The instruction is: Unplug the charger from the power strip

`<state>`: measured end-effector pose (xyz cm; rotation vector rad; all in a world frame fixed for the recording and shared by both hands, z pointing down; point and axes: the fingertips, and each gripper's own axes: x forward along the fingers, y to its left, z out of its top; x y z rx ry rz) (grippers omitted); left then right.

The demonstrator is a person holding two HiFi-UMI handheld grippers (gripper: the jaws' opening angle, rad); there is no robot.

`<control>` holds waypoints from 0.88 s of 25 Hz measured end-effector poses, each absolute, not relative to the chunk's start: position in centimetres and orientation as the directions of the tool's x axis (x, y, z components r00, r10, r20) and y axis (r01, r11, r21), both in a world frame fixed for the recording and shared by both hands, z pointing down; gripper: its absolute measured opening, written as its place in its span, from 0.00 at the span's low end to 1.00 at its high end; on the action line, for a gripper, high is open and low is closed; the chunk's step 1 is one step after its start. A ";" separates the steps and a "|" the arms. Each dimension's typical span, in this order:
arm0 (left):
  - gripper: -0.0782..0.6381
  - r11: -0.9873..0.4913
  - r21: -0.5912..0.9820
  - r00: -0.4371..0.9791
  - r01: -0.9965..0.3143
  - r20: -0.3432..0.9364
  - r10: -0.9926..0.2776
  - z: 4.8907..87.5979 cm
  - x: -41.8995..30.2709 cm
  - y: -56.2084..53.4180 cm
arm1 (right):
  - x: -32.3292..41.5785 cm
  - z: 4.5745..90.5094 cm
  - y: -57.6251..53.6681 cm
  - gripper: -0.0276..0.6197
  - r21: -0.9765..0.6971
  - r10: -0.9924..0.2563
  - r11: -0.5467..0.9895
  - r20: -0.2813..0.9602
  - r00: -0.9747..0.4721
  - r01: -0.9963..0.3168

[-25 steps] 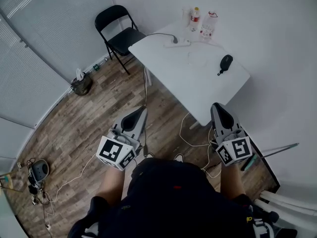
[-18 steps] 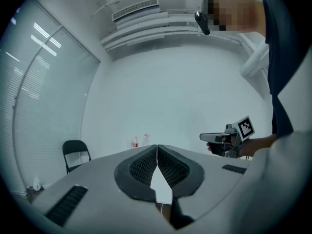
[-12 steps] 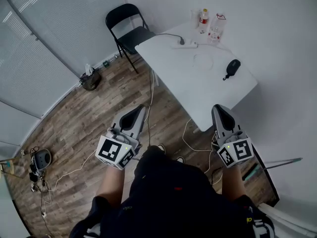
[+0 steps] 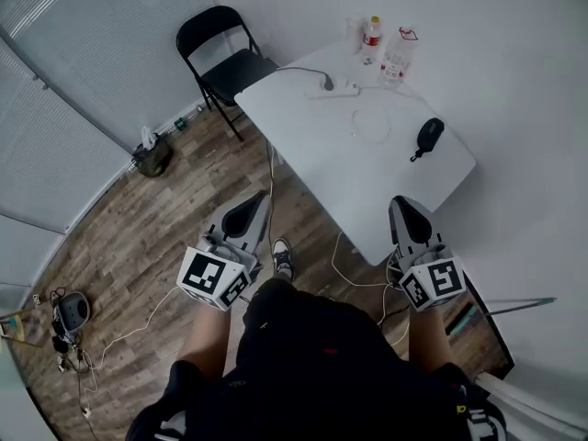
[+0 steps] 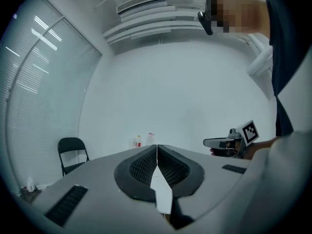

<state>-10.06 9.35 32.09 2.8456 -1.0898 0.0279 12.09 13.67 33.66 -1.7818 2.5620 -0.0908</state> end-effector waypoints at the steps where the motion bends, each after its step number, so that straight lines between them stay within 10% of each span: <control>1: 0.14 -0.745 0.083 0.749 -0.662 0.052 -0.660 32.1 -10.0 8.0 | 11.9 33.8 12.5 0.09 -0.062 -0.939 0.343 0.021 -0.345 -0.937; 22: 0.14 -0.832 0.142 0.844 -0.537 0.100 -0.528 34.2 -14.5 -17.1 | 5.9 32.7 -11.7 0.09 -0.015 -0.971 0.222 0.087 -0.223 -0.975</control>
